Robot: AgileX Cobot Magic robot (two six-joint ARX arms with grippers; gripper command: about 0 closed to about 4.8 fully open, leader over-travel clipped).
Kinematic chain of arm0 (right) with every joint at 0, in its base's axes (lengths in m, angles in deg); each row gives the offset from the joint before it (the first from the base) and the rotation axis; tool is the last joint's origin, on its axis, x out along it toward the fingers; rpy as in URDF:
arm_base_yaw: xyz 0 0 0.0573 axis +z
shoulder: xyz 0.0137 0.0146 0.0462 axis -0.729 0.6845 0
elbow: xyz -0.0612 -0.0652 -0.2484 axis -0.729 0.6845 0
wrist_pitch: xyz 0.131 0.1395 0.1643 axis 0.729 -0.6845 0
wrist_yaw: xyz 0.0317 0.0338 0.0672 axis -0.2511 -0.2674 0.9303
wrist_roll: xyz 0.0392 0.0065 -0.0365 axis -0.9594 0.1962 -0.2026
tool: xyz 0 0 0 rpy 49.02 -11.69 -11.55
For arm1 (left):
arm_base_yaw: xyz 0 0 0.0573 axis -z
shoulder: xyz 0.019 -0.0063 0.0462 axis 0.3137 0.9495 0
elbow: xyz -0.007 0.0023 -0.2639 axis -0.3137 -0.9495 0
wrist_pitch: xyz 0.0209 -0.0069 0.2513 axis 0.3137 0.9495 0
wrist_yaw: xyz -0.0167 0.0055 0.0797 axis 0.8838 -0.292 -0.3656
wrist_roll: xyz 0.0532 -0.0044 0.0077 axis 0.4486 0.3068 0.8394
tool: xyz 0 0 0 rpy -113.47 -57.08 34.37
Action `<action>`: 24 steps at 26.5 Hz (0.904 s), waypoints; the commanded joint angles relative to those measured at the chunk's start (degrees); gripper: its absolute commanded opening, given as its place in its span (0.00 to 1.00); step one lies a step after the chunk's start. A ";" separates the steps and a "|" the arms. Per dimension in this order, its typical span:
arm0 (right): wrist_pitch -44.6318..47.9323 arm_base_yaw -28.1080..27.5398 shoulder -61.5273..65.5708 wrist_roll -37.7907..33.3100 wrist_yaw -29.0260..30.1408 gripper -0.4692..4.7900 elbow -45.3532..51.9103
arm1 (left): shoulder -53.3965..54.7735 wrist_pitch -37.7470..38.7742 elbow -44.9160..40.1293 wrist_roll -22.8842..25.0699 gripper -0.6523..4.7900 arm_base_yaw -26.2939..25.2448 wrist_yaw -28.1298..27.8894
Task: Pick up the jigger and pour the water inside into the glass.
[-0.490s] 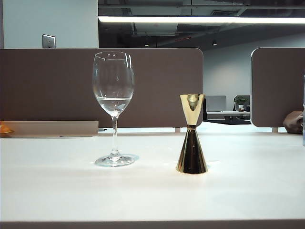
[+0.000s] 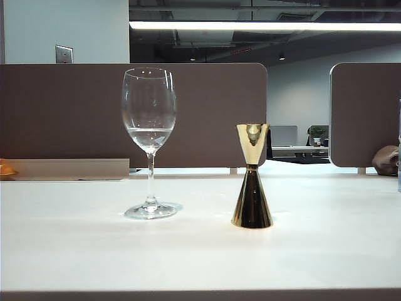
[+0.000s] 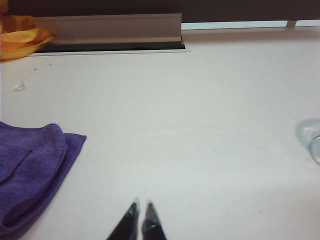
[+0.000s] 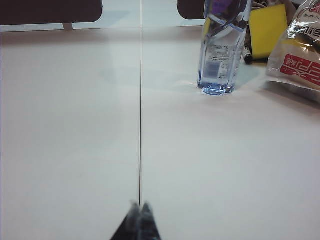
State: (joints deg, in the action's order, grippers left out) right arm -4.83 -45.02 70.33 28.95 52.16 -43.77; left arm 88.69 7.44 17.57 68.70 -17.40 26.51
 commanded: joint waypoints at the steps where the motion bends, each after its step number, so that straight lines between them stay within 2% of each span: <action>1: -0.04 0.04 0.00 0.15 0.20 0.10 0.39 | 0.04 0.42 0.02 -0.02 0.16 -0.07 0.24; 18: 0.74 0.04 0.00 -0.48 0.37 0.10 0.39 | 0.04 0.42 0.02 -0.02 0.16 -0.07 0.22; 21: 4.37 0.04 0.00 -10.69 0.44 0.10 0.15 | 0.04 -0.09 0.04 -0.07 0.16 -0.11 0.11; 24: 5.14 0.04 0.00 -16.39 2.03 0.10 0.15 | 0.04 -0.44 0.15 -2.51 0.16 -0.07 1.51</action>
State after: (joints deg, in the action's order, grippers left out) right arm -0.91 -45.02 70.33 16.88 52.75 -43.77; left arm 88.69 7.39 17.57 68.37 -17.40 26.88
